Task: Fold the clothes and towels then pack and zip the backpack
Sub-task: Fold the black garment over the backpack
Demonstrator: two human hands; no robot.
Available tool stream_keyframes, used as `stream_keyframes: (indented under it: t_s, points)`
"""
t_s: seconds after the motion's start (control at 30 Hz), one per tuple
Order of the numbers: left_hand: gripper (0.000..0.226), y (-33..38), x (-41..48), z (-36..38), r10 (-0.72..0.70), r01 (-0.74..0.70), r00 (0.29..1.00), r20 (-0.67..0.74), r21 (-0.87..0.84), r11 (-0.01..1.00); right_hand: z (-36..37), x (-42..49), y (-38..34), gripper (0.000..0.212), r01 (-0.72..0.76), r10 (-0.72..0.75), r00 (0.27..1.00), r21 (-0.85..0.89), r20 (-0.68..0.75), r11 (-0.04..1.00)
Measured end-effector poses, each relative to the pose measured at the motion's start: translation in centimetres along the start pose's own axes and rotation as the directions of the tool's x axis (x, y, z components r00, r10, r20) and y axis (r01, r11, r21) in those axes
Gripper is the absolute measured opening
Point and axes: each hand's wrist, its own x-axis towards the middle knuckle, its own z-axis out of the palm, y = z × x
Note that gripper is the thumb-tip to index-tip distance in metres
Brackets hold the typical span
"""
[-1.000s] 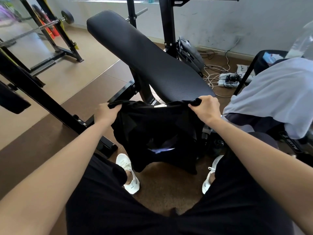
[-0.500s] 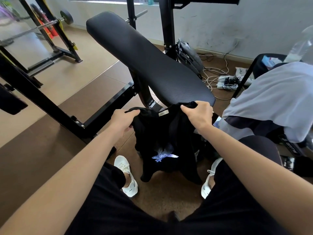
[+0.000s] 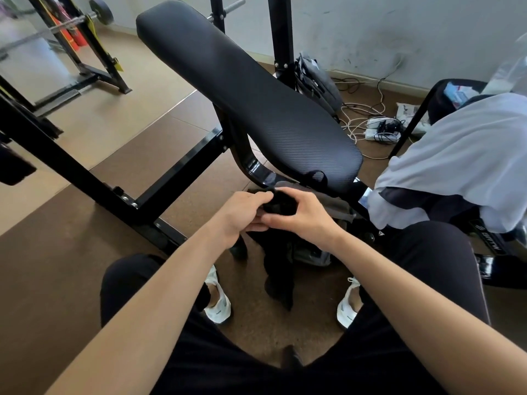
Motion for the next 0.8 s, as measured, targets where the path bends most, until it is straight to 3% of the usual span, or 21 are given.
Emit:
stream_keyframes:
  t_s: [0.07, 0.17, 0.23, 0.3, 0.33, 0.4, 0.47, 0.6, 0.67, 0.8]
  points:
    - [0.024, -0.8, -0.3, 0.1, -0.007, 0.006, 0.998, 0.063, 0.016, 1.0, 0.4, -0.5, 0.9, 0.052, 0.061, -0.067, 0.998, -0.206, -0.02, 0.977]
    - [0.031, -1.8, -1.1, 0.0, 0.029, -0.028, 0.992, 0.121, -0.013, 1.0, 0.7, -1.0, 1.7, 0.048, 0.106, -0.113, 0.993, -0.223, -0.018, 0.969]
    - [0.034, -3.0, -1.6, -0.6, 0.17, -0.17, 0.985, 0.001, -0.031, 0.985, 0.5, -1.0, 1.9, 0.039, 0.111, -0.115, 0.993, -0.16, -0.013, 0.981]
    - [0.035, -5.1, -1.4, -2.0, 0.314, -0.324, 0.918, -0.244, -0.002, 0.946, 0.3, -1.0, 1.9, 0.031, 0.102, -0.106, 0.994, -0.103, -0.037, 0.989]
    - [0.035, -6.3, -1.0, -2.9, 0.331, -0.351, 0.882, -0.334, 0.001, 0.936, 0.3, -0.9, 1.9, 0.029, 0.09, -0.094, 0.995, -0.08, -0.046, 0.993]
    - [0.033, -8.7, 0.1, -4.1, 0.278, -0.296, 0.876, -0.393, 0.016, 0.955, 0.4, -0.7, 1.8, 0.027, 0.071, -0.073, 0.996, -0.052, -0.043, 0.996]
    - [0.03, -10.7, 1.1, -4.9, 0.183, -0.185, 0.935, -0.304, 0.022, 0.982, 0.2, -0.6, 1.7, 0.027, 0.056, -0.056, 0.998, -0.017, -0.025, 0.998]
    - [0.088, -12.4, 2.2, -5.5, 0.07, -0.074, 0.996, 0.052, 0.086, 0.994, -0.4, -0.4, 1.1, 0.026, 0.06, -0.061, 0.998, 0.043, 0.021, 0.997]
    - [0.082, -12.2, 2.3, -5.3, 0.114, -0.144, 0.973, 0.199, 0.141, 0.98, -0.6, -0.3, 0.8, 0.024, 0.064, -0.065, 0.998, 0.048, 0.022, 0.997]
    - [0.053, -11.2, 1.9, -4.8, 0.242, -0.293, 0.927, 0.288, 0.151, 0.944, -2.0, -0.3, 0.7, 0.019, 0.058, -0.058, 0.998, 0.017, 0.006, 0.998]
